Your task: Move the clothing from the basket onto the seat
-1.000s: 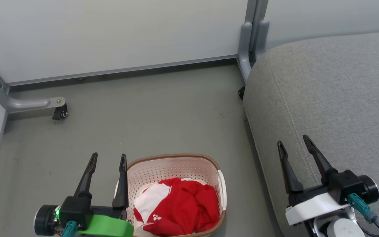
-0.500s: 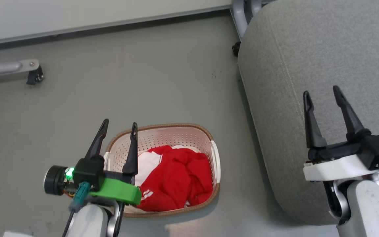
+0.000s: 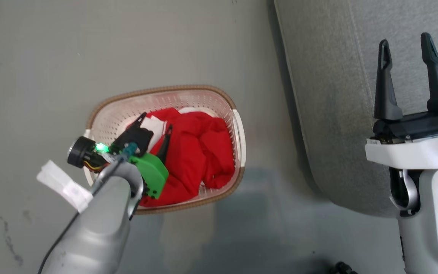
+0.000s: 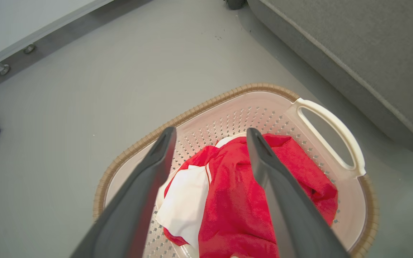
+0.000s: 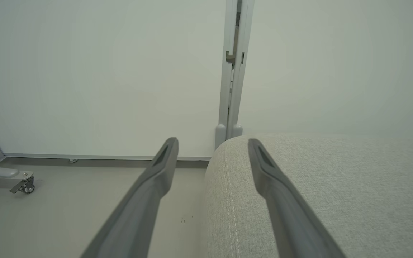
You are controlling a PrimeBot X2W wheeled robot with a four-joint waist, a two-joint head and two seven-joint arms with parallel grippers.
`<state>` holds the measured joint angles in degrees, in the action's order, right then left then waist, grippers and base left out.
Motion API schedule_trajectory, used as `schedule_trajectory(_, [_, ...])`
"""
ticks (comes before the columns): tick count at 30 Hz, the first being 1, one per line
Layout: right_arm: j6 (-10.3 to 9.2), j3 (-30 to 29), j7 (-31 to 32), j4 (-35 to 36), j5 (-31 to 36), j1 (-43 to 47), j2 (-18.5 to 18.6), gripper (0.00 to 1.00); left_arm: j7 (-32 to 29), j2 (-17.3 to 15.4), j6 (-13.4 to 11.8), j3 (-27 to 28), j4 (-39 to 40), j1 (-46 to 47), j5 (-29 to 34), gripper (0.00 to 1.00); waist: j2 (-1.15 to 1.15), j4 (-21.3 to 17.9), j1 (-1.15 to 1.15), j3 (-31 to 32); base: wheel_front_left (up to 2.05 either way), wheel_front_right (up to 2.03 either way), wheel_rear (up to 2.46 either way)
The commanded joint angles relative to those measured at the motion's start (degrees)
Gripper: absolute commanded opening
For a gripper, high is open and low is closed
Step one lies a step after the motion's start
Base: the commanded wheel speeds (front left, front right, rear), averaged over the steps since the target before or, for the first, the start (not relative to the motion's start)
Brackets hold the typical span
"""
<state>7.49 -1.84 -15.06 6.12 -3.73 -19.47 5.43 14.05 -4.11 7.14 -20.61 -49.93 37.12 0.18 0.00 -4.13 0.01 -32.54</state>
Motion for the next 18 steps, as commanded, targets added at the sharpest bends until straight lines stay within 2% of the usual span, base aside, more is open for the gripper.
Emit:
schedule_trajectory(1, [0.00, -0.02, -0.17, 0.44, 0.30, -1.51, -0.38, 1.00, -0.97, -0.05, 0.30, -0.02, -2.56, 2.92, -1.57, 1.00, 0.00, -3.94, -0.01, -9.31, 0.00, 0.00, 0.00])
schedule_trajectory(7, [-0.01, 0.88, -0.17, 1.32, 0.04, -3.69, -1.59, 1.00, -7.96, 0.16, 0.37, -6.21, -12.28, 10.11, -7.54, 1.00, 0.00, -7.36, -0.01, -13.59, 0.00, 0.00, 0.00])
schedule_trajectory(12, [-0.01, 1.58, -0.17, 2.20, -0.60, -4.97, -2.29, 1.00, -11.34, -2.77, 0.37, -10.79, -16.21, 14.29, -11.48, 1.00, 0.00, -10.20, -0.01, -16.66, 0.00, 0.00, 0.00])
schedule_trajectory(15, [0.00, 2.00, -0.17, 2.80, -0.90, -5.30, -2.46, 1.00, -11.89, -5.09, 0.33, -11.92, -18.29, 16.51, -11.32, 1.00, 0.00, -11.59, -0.01, -18.15, 0.00, 0.00, 0.00])
schedule_trajectory(18, [-0.01, 2.12, -0.17, 3.40, -1.90, -5.54, -2.52, 1.00, -11.23, -5.84, 0.33, -12.12, -19.68, 17.62, -12.05, 1.00, 0.00, -12.62, -0.01, -19.28, 0.00, 0.00, 0.00])
